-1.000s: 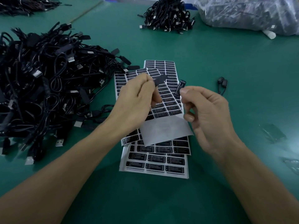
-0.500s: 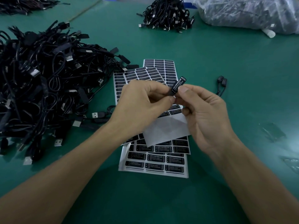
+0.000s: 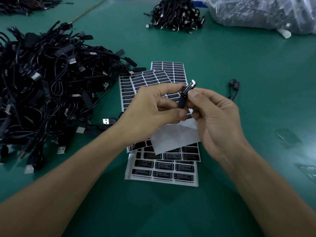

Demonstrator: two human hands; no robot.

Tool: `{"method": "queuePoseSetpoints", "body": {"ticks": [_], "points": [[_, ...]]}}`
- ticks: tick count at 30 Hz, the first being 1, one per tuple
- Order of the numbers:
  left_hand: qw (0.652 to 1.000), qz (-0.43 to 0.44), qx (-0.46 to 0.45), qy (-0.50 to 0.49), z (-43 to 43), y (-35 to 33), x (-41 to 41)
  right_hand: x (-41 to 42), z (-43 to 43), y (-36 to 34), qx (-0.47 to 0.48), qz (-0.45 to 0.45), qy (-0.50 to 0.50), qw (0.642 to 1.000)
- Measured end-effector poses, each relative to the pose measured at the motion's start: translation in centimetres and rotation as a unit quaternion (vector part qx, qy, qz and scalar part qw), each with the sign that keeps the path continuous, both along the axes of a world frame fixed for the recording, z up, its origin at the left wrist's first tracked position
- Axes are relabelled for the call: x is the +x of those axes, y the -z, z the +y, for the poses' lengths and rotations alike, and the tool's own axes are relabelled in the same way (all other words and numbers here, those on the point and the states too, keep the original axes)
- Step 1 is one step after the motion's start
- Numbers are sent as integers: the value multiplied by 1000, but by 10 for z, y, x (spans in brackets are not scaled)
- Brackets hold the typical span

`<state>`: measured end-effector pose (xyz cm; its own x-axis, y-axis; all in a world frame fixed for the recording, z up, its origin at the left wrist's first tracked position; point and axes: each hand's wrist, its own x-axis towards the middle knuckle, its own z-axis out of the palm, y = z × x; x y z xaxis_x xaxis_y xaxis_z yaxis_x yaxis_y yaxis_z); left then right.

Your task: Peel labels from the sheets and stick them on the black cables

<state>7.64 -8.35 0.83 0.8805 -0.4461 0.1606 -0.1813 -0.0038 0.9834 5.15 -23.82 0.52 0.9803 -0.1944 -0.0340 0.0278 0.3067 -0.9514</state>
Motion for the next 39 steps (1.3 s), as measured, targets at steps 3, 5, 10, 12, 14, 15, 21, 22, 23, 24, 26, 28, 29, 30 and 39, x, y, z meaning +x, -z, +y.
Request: {"method": "queuePoseSetpoints", "body": {"ticks": [3,5,10,12,14,15,21,22,23,24,26,28,29,30,39], "points": [[999,35,-20,-8,0,0,0,-1,-1,-1,-5,4,-4,1000],[998,49,-28,-10,0,-1,-1,-2,-1,-1,-8,3,-6,1000],[997,57,-40,-25,-2,-1,-2,-1,-1,0,-34,-16,-12,999],[997,61,-43,-28,-2,-1,-4,-1,-1,2,-48,-23,-6,999],[996,67,-48,-28,-2,-2,-4,-1,-1,2,-57,-29,3,998],[996,69,-51,-27,-2,-3,-4,-1,-1,3,-59,-32,5,998],[994,81,-61,-27,-1,-5,-4,0,-1,5,-57,-42,7,997],[994,82,-61,-28,-1,-5,-4,0,-1,5,-57,-42,6,997],[994,81,-60,-29,-2,-5,-5,0,-1,5,-58,-43,5,997],[995,81,-59,-30,-2,-5,-5,0,-2,5,-58,-44,4,997],[994,82,-59,-30,-2,-5,-5,0,-2,5,-59,-48,3,997],[994,83,-58,-32,-2,-5,-4,1,-2,5,-65,-50,4,997],[994,83,-58,-33,-2,-4,-4,1,-2,6,-69,-50,6,996],[994,82,-57,-34,-2,-4,-4,1,-2,6,-72,-49,8,996],[994,85,-55,-36,-2,-6,-7,0,3,8,-102,-53,40,993]]}}
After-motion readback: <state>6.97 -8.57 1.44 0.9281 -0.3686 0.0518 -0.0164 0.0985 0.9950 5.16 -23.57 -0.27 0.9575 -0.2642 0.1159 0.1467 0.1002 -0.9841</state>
